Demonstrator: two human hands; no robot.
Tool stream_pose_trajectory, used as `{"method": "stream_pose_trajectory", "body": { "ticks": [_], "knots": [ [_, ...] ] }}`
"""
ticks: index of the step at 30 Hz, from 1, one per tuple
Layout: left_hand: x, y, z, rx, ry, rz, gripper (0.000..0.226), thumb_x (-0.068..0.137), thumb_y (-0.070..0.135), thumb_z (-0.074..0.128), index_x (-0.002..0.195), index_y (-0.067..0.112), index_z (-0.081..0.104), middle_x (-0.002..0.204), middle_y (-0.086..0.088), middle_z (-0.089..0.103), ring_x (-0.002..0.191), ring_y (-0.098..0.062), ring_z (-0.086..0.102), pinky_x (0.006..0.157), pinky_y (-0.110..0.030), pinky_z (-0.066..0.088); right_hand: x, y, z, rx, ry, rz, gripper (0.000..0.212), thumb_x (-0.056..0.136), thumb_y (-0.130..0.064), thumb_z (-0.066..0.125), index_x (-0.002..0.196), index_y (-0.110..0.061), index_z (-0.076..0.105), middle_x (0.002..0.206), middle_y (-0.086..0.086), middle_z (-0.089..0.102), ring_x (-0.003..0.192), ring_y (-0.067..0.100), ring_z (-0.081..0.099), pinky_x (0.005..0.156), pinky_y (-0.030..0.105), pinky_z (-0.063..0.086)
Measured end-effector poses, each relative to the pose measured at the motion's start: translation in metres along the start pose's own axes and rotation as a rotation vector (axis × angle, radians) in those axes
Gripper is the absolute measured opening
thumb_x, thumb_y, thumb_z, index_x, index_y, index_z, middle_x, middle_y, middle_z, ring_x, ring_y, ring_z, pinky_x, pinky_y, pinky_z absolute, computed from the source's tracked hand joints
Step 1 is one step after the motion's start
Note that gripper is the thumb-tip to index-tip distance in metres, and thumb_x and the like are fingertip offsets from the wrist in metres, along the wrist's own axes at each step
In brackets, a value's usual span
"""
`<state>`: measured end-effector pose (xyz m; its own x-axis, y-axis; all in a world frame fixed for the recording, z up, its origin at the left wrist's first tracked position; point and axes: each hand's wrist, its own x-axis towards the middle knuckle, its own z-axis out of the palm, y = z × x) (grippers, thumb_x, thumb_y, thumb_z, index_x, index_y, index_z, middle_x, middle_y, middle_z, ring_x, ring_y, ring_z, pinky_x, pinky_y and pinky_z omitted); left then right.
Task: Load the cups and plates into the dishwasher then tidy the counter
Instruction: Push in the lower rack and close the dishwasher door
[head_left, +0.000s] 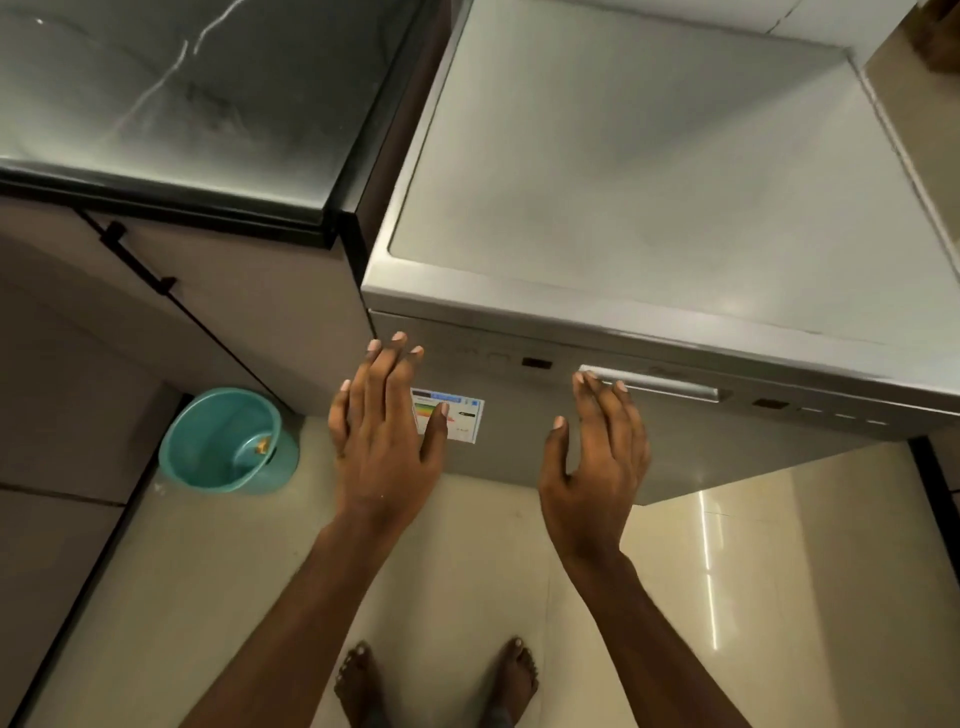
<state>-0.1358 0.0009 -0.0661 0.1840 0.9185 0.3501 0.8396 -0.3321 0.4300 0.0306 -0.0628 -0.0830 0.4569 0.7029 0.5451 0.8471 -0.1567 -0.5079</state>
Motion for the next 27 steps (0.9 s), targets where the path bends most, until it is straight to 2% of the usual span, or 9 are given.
{"method": "stream_pose_trajectory", "body": {
  "ticks": [4, 7, 11, 15, 17, 20, 22, 24, 27],
  "knots": [
    [-0.012, -0.035, 0.011, -0.03, 0.03, 0.048, 0.057, 0.086, 0.028, 0.062, 0.138, 0.014, 0.042, 0.15, -0.005, 0.038, 0.145, -0.02, 0.022, 0.112, -0.036, 0.016, -0.033, -0.027, 0.03, 0.037, -0.029, -0.056, 0.035, 0.091, -0.01, 0.056, 0.125, -0.008, 0.062, 0.128, 0.009, 0.061, 0.129, 0.023, 0.046, 0.112, 0.029, 0.029],
    [-0.017, -0.059, 0.021, -0.064, 0.041, 0.108, 0.055, 0.088, 0.03, 0.059, 0.137, 0.012, 0.043, 0.149, -0.006, 0.037, 0.144, -0.021, 0.022, 0.112, -0.034, 0.018, -0.047, -0.044, 0.054, 0.045, -0.046, -0.044, 0.036, 0.092, -0.015, 0.054, 0.127, -0.011, 0.06, 0.124, 0.01, 0.061, 0.125, 0.025, 0.047, 0.106, 0.034, 0.037],
    [-0.014, -0.084, 0.029, -0.058, 0.059, 0.158, 0.053, 0.09, 0.032, 0.054, 0.137, 0.014, 0.039, 0.148, -0.007, 0.039, 0.144, -0.022, 0.023, 0.111, -0.039, 0.024, -0.051, -0.061, 0.084, -0.006, -0.131, -0.009, 0.051, 0.092, -0.027, 0.052, 0.141, -0.015, 0.044, 0.13, 0.013, 0.054, 0.129, 0.026, 0.04, 0.102, 0.045, 0.043],
    [-0.009, -0.103, 0.034, -0.037, 0.05, 0.169, 0.054, 0.089, 0.028, 0.059, 0.138, 0.014, 0.041, 0.15, -0.005, 0.039, 0.144, -0.021, 0.021, 0.111, -0.039, 0.024, -0.045, -0.072, 0.11, -0.098, -0.191, -0.006, 0.062, 0.094, -0.037, 0.044, 0.151, -0.02, 0.025, 0.144, 0.012, 0.042, 0.139, 0.026, 0.025, 0.108, 0.043, 0.031],
    [-0.008, -0.109, 0.036, -0.032, 0.043, 0.17, 0.054, 0.088, 0.026, 0.062, 0.138, 0.015, 0.042, 0.151, -0.003, 0.037, 0.145, -0.019, 0.02, 0.112, -0.038, 0.023, -0.043, -0.072, 0.121, -0.13, -0.19, -0.019, 0.067, 0.094, -0.036, 0.05, 0.152, -0.02, 0.022, 0.146, 0.013, 0.038, 0.14, 0.028, 0.024, 0.108, 0.044, 0.032],
    [-0.004, -0.117, 0.038, -0.048, 0.04, 0.171, 0.056, 0.088, 0.026, 0.063, 0.138, 0.015, 0.04, 0.151, -0.004, 0.037, 0.145, -0.02, 0.02, 0.114, -0.037, 0.02, -0.038, -0.069, 0.134, -0.182, -0.212, -0.006, 0.09, 0.084, -0.034, 0.07, 0.152, -0.024, 0.012, 0.149, 0.014, 0.03, 0.141, 0.032, 0.025, 0.108, 0.045, 0.033],
    [-0.003, -0.122, 0.04, -0.055, 0.035, 0.172, 0.055, 0.088, 0.025, 0.063, 0.138, 0.015, 0.042, 0.151, -0.004, 0.036, 0.146, -0.02, 0.02, 0.114, -0.039, 0.022, -0.035, -0.068, 0.14, -0.223, -0.213, -0.002, 0.1, 0.079, -0.034, 0.075, 0.152, -0.026, 0.007, 0.149, 0.011, 0.022, 0.14, 0.034, 0.026, 0.108, 0.045, 0.033],
    [-0.001, -0.126, 0.042, -0.06, 0.031, 0.173, 0.055, 0.088, 0.024, 0.063, 0.137, 0.015, 0.043, 0.151, -0.004, 0.036, 0.146, -0.02, 0.019, 0.115, -0.039, 0.021, -0.034, -0.068, 0.144, -0.254, -0.187, -0.018, 0.098, 0.078, -0.033, 0.074, 0.152, -0.024, 0.01, 0.146, 0.007, 0.018, 0.138, 0.034, 0.027, 0.107, 0.045, 0.034],
    [0.002, -0.131, 0.047, -0.058, 0.028, 0.177, 0.058, 0.085, 0.022, 0.066, 0.137, 0.015, 0.042, 0.149, -0.004, 0.037, 0.145, -0.019, 0.019, 0.114, -0.036, 0.018, -0.034, -0.068, 0.147, -0.29, -0.152, -0.03, 0.091, 0.079, -0.032, 0.072, 0.152, -0.021, 0.018, 0.144, 0.01, 0.023, 0.136, 0.034, 0.027, 0.106, 0.045, 0.035]
  ]
}}
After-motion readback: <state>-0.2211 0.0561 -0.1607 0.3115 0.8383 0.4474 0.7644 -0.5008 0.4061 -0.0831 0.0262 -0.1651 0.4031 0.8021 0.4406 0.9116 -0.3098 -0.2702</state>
